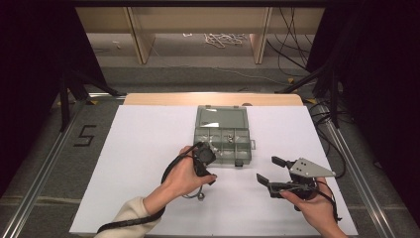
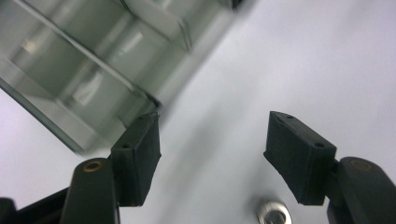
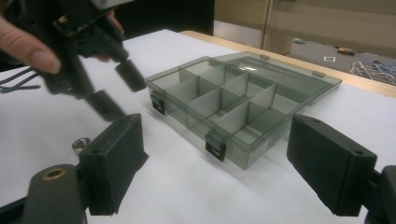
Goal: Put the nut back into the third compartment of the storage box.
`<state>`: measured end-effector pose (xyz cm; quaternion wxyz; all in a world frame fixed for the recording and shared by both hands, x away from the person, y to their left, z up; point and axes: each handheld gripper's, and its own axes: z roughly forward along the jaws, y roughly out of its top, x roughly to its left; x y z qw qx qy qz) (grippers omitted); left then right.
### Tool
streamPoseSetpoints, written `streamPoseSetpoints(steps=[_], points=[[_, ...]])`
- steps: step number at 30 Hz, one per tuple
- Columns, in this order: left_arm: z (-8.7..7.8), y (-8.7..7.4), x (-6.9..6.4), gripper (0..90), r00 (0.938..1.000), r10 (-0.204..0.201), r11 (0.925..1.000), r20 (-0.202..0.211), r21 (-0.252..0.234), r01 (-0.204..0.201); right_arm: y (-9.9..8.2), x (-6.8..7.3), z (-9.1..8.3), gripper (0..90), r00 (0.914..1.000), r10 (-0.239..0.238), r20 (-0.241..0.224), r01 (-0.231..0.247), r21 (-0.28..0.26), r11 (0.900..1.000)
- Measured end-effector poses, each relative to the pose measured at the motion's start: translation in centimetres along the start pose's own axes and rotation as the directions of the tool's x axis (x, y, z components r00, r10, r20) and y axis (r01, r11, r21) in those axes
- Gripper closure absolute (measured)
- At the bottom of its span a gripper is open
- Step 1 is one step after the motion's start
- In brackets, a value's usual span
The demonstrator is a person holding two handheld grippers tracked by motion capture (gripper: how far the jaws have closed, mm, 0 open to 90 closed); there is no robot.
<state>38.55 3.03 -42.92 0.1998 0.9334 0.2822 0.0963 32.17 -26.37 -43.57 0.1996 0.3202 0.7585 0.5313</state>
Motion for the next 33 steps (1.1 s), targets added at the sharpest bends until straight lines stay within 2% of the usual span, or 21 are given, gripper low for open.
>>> streamPoseSetpoints(steps=[1, 5, 8, 13, 19, 21, 24, 28, 29, 31, 33], points=[[0.0, -0.4, -0.3, 35.1, 0.9995, -0.025, 0.9996, 0.022, 0.01, 0.025, 0.0, 0.0, 0.0, 19.7, 1.0, 0.0, 0.001, 0.0, 0.0, 1.0], [0.1, -1.7, -0.9, 35.2, 0.9992, -0.028, 0.9994, 0.03, 0.021, 0.027, 0.0, -0.1, 0.1, 19.7, 0.9998, -0.017, 0.008, 0.017, -0.016, 0.9997], [0.1, -2.5, -1.3, 35.2, 0.9989, -0.032, 0.9991, 0.034, 0.028, 0.031, 0.0, 0.0, 0.0, 19.7, 1.0, -0.004, 0.001, 0.004, -0.004, 1.0], [0.1, -3.3, -1.6, 35.6, 0.9988, -0.028, 0.9985, 0.04, 0.049, 0.026, 0.0, -0.1, 0.1, 19.7, 0.9998, -0.018, 0.008, 0.018, -0.014, 0.9997], [0.1, -3.6, -2.1, 38.2, 0.9985, -0.016, 0.9972, 0.053, 0.074, 0.012, 0.0, -0.1, 0.1, 19.7, 0.9998, -0.019, 0.008, 0.019, -0.014, 0.9997], [0.3, -3.7, -2.3, 39.3, 0.9981, -0.019, 0.9957, 0.059, 0.091, 0.014, 0.0, -0.1, 0.1, 19.7, 0.9998, -0.018, 0.009, 0.019, -0.014, 0.9997], [0.5, -3.7, -2.3, 41.4, 0.9979, -0.004, 0.9922, 0.065, 0.124, -0.004, 0.0, -0.1, 0.0, 19.7, 0.9998, -0.02, 0.007, 0.02, -0.011, 0.9997], [0.9, -3.7, -2.5, 43.4, 0.9971, -0.013, 0.9902, 0.074, 0.14, 0.002, 0.0, -0.1, 0.1, 19.7, 0.9998, -0.017, 0.007, 0.017, -0.011, 0.9998], [1.0, -3.7, -2.6, 44.0, 0.9969, -0.027, 0.9888, 0.074, 0.148, 0.016, 0.0, -0.1, 0.0, 19.7, 0.9998, -0.018, 0.006, 0.018, -0.007, 0.9998], [1.1, -3.7, -2.6, 45.7, 0.9966, -0.014, 0.9867, 0.082, 0.163, 0.0, 0.0, -0.1, 0.0, 19.7, 0.9999, -0.016, 0.004, 0.016, -0.006, 0.9999], [1.2, -3.6, -2.7, 48.0, 0.9964, -0.022, 0.9873, 0.081, 0.159, 0.009, 0.0, -0.1, 0.0, 19.7, 0.9999, -0.016, 0.005, 0.016, -0.006, 0.9999]])
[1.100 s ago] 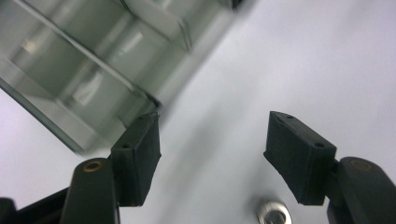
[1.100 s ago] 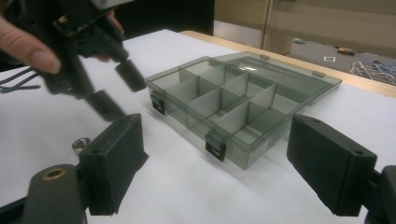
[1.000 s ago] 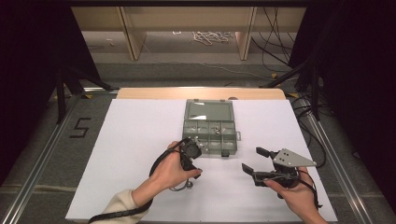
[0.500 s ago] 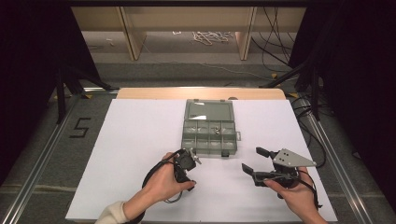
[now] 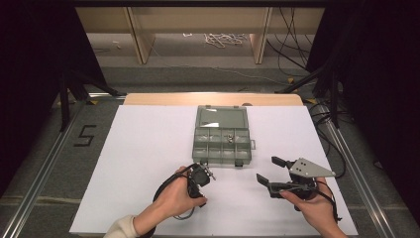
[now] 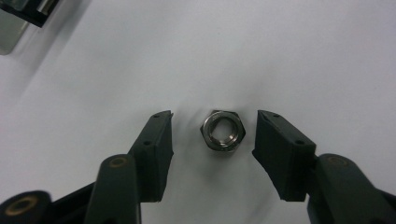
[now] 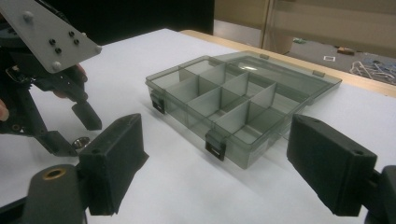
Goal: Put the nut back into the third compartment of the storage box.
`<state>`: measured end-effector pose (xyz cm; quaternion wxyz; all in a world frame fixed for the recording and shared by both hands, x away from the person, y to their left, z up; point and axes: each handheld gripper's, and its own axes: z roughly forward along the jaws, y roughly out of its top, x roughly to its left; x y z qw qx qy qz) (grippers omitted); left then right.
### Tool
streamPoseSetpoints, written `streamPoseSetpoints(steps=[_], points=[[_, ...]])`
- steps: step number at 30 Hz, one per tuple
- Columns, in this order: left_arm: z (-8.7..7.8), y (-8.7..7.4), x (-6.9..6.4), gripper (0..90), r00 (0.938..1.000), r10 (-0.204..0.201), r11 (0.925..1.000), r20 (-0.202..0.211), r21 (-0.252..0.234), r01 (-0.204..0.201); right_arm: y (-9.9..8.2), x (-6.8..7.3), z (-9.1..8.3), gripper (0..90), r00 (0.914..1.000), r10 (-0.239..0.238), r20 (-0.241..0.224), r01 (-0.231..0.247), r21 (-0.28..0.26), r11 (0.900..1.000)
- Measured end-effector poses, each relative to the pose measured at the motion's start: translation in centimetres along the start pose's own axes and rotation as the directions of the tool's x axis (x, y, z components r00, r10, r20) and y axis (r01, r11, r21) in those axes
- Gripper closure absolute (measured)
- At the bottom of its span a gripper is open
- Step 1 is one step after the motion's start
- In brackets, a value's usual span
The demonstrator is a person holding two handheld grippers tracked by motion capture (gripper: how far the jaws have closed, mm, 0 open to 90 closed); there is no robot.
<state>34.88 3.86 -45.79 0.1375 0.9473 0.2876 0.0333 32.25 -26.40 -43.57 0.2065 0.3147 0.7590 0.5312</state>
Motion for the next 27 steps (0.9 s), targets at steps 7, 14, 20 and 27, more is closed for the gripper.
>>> streamPoseSetpoints(steps=[7, 14, 20, 27], points=[[0.26, 0.25, -0.25, 52.0, 0.9997, 0.023, 0.9987, 0.007, 0.045, -0.023, -0.01, -0.01, 0.03, 19.7, 1.0, 0.0, -0.002, 0.0, -0.002, 1.0], [0.22, 0.28, -0.29, 57.4, 0.9995, 0.03, 0.9982, 0.008, 0.052, -0.031, 0.0, 0.01, 0.0, 19.7, 1.0, 0.008, -0.003, -0.008, 0.001, 1.0], [0.28, 0.32, -0.65, 62.5, 1.0, 0.0, 0.9992, 0.007, 0.041, 0.0, -0.01, 0.02, 0.04, 19.7, 1.0, 0.0, 0.003, 0.0, -0.004, 1.0], [0.18, 0.41, -0.57, 67.2, 0.9999, 0.011, 0.9979, 0.008, 0.063, -0.012, 0.05, 0.03, -0.16, 19.7, 1.0, 0.004, 0.002, -0.004, 0.021, 0.9998]])
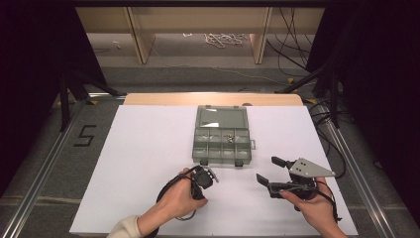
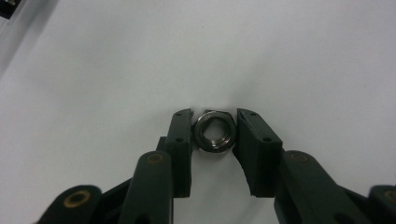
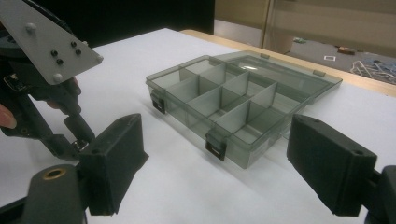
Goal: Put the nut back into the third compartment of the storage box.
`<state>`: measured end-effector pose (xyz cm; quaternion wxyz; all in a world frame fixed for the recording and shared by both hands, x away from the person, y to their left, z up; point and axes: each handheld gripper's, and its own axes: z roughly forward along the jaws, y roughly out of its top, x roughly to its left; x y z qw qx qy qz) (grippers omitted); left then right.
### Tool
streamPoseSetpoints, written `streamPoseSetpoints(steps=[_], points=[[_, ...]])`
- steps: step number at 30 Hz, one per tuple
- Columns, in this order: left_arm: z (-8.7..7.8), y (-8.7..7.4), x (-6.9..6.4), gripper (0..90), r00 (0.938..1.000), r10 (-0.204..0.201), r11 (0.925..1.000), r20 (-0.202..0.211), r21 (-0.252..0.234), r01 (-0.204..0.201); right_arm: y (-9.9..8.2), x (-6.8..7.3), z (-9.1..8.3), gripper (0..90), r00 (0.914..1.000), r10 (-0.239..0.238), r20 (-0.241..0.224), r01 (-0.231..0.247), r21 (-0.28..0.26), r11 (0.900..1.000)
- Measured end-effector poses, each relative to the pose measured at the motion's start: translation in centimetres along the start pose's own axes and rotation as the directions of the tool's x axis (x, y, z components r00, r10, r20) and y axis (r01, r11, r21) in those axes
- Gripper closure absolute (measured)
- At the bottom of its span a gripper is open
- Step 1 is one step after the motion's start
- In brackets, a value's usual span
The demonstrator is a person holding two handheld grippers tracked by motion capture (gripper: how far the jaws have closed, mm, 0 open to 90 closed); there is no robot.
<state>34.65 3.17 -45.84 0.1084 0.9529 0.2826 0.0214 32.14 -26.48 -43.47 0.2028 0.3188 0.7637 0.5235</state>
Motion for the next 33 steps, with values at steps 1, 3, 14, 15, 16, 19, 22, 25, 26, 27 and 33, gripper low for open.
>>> streamPoseSetpoints(steps=[1, 3, 14, 15, 16, 19, 22, 25, 26, 27, 33], points=[[0.0, 0.0, -0.02, 67.2, 1.0, 0.0, 1.0, -0.001, 0.0, 0.0, -0.04, -0.05, 0.07, 19.7, 0.9999, -0.01, 0.005, 0.01, -0.007, 0.9999], [0.01, 0.01, -0.07, 67.3, 1.0, -0.001, 1.0, -0.004, 0.001, 0.001, -0.04, -0.04, 0.06, 19.7, 0.9999, -0.01, 0.005, 0.01, -0.007, 0.9999], [-0.01, -0.07, -0.22, 70.1, 0.9997, -0.023, 0.9997, -0.007, -0.004, 0.023, -0.07, -0.01, 0.22, 19.7, 1.0, -0.006, 0.0, 0.006, -0.027, 0.9996], [-0.02, -0.09, -0.22, 70.1, 0.9997, -0.023, 0.9997, -0.009, -0.005, 0.023, -0.05, -0.03, 0.16, 19.7, 1.0, -0.006, -0.001, 0.006, -0.02, 0.9998], [0.04, -0.14, -0.29, 70.1, 0.9994, -0.033, 0.9993, -0.01, -0.015, 0.033, -0.05, -0.03, 0.16, 19.7, 1.0, -0.006, 0.0, 0.006, -0.02, 0.9998], [0.04, -0.19, -0.36, 70.2, 0.9986, -0.052, 0.9984, -0.008, -0.022, 0.052, -0.06, -0.02, 0.19, 19.7, 1.0, -0.005, 0.001, 0.005, -0.023, 0.9997], [0.04, -0.23, -0.35, 70.2, 0.9983, -0.057, 0.998, -0.009, -0.027, 0.057, -0.04, -0.01, 0.17, 19.7, 1.0, -0.007, -0.001, 0.007, -0.021, 0.9997], [0.06, -0.31, -0.26, 70.2, 0.9983, -0.057, 0.9977, -0.007, -0.037, 0.057, -0.05, -0.03, 0.16, 19.7, 1.0, -0.007, 0.0, 0.007, -0.021, 0.9998], [0.06, -0.31, -0.31, 70.2, 0.9973, -0.073, 0.9965, -0.001, -0.042, 0.073, -0.05, -0.03, 0.19, 19.7, 1.0, -0.008, 0.001, 0.008, -0.025, 0.9996], [0.05, -0.32, -0.28, 70.2, 0.9973, -0.074, 0.9964, 0.0, -0.041, 0.074, -0.05, -0.02, 0.19, 19.7, 1.0, -0.008, 0.001, 0.008, -0.025, 0.9996], [-0.14, -0.35, -0.08, 70.2, 0.9985, -0.055, 0.998, -0.002, -0.032, 0.055, -0.06, -0.04, 0.2, 19.7, 1.0, -0.007, 0.002, 0.007, -0.029, 0.9996]])
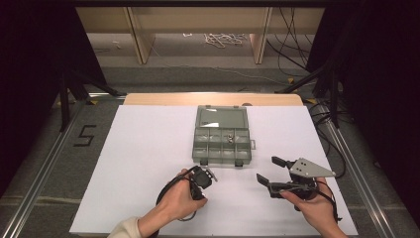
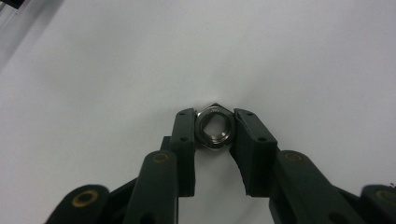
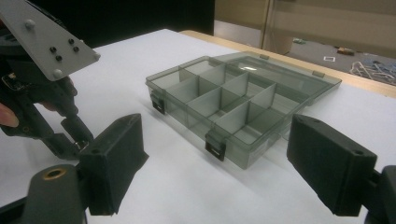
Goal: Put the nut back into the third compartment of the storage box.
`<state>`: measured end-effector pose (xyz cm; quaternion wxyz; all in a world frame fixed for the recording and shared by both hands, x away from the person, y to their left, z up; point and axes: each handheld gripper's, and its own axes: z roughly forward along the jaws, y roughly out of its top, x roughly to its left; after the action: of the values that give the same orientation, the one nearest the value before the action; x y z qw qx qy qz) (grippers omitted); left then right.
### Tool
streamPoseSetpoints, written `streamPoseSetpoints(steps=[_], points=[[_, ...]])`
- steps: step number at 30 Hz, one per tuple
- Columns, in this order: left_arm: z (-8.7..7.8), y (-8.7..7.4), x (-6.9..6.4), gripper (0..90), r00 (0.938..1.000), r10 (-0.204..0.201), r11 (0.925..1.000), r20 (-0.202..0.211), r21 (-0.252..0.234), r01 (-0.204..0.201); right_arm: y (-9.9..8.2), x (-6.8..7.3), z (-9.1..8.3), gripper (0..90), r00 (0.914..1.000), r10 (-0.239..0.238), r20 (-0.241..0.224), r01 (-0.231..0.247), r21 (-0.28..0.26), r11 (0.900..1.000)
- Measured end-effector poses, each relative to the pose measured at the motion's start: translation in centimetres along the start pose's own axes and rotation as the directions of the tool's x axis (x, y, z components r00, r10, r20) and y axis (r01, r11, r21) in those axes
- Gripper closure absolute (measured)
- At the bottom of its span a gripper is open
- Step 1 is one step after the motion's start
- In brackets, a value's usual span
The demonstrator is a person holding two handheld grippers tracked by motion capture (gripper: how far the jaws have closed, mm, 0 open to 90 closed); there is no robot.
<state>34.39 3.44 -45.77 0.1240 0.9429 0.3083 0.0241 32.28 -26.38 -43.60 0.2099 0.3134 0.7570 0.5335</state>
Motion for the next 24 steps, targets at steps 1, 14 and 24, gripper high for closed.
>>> streamPoseSetpoints(steps=[1, 14, 24], points=[[0.0, 0.0, 0.0, 70.2, 1.0, -0.003, 1.0, -0.001, -0.006, 0.003, 0.0, 0.0, 0.0, 19.7, 1.0, 0.0, 0.0, 0.0, 0.0, 1.0], [-0.6, 0.0, 0.0, 70.2, 0.9999, -0.015, 0.9982, -0.008, -0.058, 0.015, 0.0, 0.0, 0.0, 19.7, 1.0, 0.0, 0.0, 0.0, 0.0, 1.0], [-1.4, 0.2, 0.2, 70.2, 0.9989, -0.044, 0.9908, -0.017, -0.129, 0.041, 0.0, 0.0, 0.0, 19.7, 1.0, -0.001, 0.0, 0.001, 0.005, 1.0]])
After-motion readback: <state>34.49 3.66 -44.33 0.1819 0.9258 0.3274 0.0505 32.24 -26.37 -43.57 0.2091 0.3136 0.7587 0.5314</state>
